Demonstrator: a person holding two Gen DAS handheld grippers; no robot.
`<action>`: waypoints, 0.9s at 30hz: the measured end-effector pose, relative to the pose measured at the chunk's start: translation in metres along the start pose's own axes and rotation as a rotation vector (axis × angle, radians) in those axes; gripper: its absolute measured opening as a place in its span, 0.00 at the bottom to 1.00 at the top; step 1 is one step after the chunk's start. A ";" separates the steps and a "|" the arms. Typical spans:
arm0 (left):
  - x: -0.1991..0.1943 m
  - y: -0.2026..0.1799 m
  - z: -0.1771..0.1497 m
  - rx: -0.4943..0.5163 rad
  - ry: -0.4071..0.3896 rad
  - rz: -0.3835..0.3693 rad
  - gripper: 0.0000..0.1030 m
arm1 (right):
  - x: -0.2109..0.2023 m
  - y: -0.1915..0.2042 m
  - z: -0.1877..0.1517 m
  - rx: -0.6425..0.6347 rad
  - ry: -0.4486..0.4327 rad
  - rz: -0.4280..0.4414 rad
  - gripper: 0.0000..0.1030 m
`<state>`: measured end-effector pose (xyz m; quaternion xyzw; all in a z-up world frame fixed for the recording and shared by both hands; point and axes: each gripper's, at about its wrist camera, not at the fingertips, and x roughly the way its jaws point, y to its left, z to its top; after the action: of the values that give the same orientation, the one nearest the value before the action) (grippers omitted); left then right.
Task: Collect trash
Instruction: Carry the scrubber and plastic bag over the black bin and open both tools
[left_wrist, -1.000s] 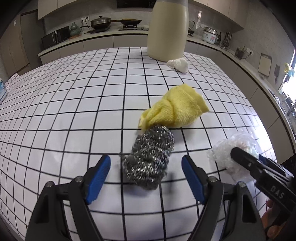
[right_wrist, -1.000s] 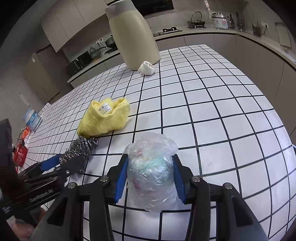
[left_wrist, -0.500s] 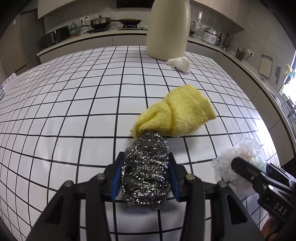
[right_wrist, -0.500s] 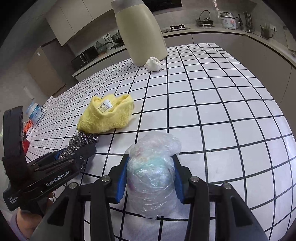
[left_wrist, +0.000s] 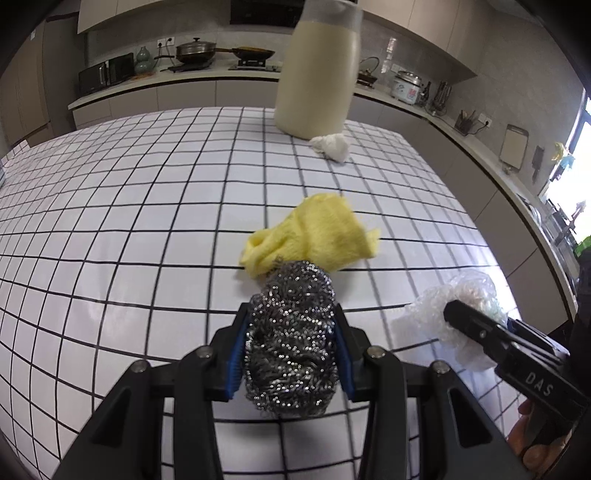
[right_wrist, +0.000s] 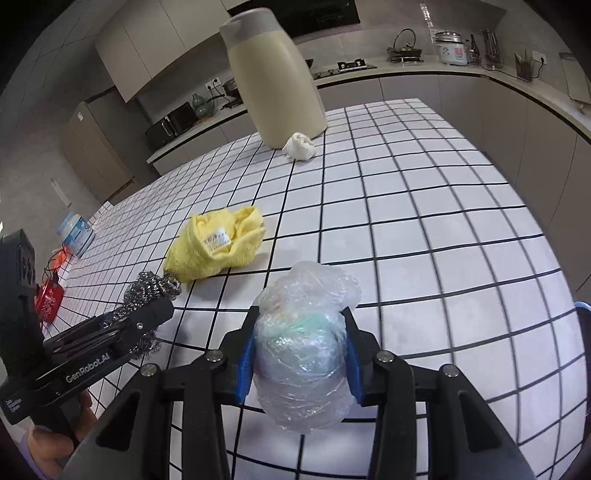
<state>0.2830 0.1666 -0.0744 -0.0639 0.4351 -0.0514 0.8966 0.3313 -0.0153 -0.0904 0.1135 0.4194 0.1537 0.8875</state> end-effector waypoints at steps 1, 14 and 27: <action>-0.002 -0.005 0.001 0.004 -0.004 -0.006 0.41 | -0.006 -0.004 0.000 0.005 -0.009 -0.004 0.42; -0.005 -0.147 0.003 0.162 0.000 -0.194 0.41 | -0.101 -0.112 -0.009 0.149 -0.127 -0.120 0.42; 0.040 -0.342 -0.016 0.346 0.116 -0.415 0.41 | -0.201 -0.293 -0.052 0.382 -0.196 -0.331 0.42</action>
<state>0.2826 -0.1780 -0.0600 0.0053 0.4482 -0.3111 0.8380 0.2220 -0.3569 -0.0775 0.2231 0.3657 -0.0870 0.8994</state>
